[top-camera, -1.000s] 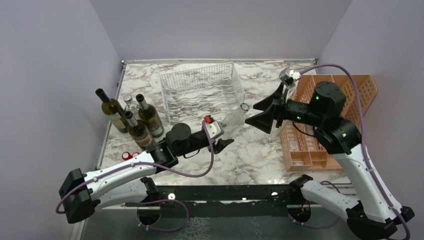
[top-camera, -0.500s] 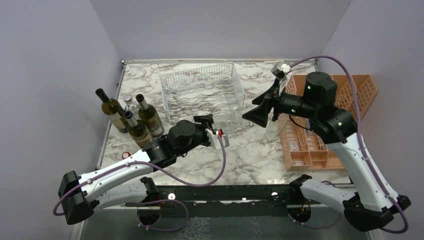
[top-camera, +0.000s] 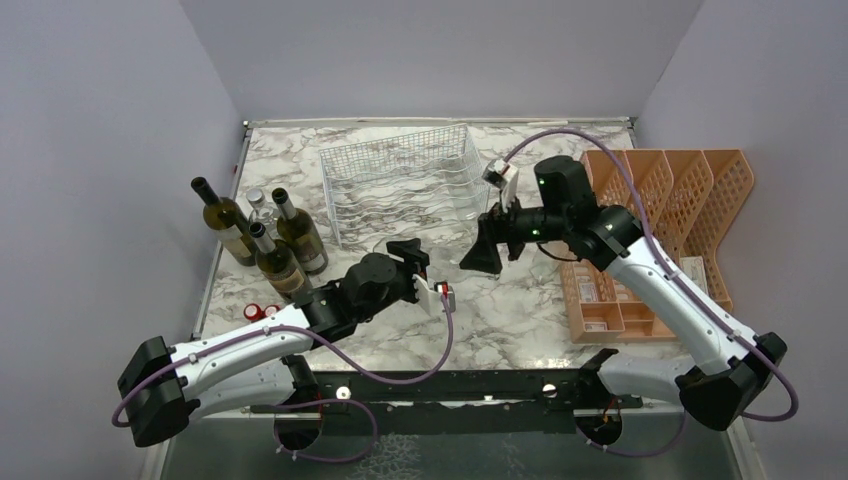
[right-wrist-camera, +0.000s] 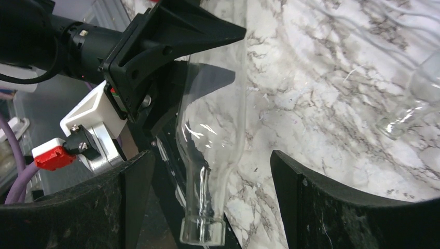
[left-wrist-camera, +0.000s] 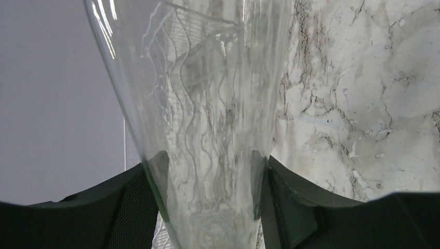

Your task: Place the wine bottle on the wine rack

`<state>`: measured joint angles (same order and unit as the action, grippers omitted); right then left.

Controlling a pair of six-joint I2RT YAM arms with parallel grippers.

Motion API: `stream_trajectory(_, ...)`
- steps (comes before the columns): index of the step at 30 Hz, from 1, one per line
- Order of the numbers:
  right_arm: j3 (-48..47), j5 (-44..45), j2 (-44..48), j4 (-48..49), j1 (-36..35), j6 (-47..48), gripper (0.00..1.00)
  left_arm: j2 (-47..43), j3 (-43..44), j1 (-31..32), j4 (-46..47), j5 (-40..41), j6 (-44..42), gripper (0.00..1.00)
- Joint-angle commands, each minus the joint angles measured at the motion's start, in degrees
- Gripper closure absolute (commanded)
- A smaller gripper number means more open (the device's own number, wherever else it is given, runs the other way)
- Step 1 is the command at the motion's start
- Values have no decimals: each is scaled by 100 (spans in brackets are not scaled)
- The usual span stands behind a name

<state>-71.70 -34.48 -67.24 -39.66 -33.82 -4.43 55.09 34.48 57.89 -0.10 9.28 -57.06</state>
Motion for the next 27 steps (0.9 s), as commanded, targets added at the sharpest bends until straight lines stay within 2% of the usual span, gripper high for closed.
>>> stream_trajectory(1,192,299,-259,212,-459,39,15,-42,-52,38,648,119,-149,100)
stream_trajectory(5,272,451,-453,284,-673,24,18,-93,-111,56,667,96,-148,100)
stream_trajectory(12,302,468,-729,540,-834,-135,30,-141,-177,99,693,91,-158,100)
stream_trajectory(18,122,597,-1048,520,-1012,-81,30,-171,-189,126,702,144,-201,100)
stream_trajectory(22,190,610,-1107,534,-1086,-91,34,-193,-206,135,709,144,-194,100)
stream_trajectory(27,272,623,-1060,537,-1135,-160,56,-237,-228,135,800,157,-139,100)
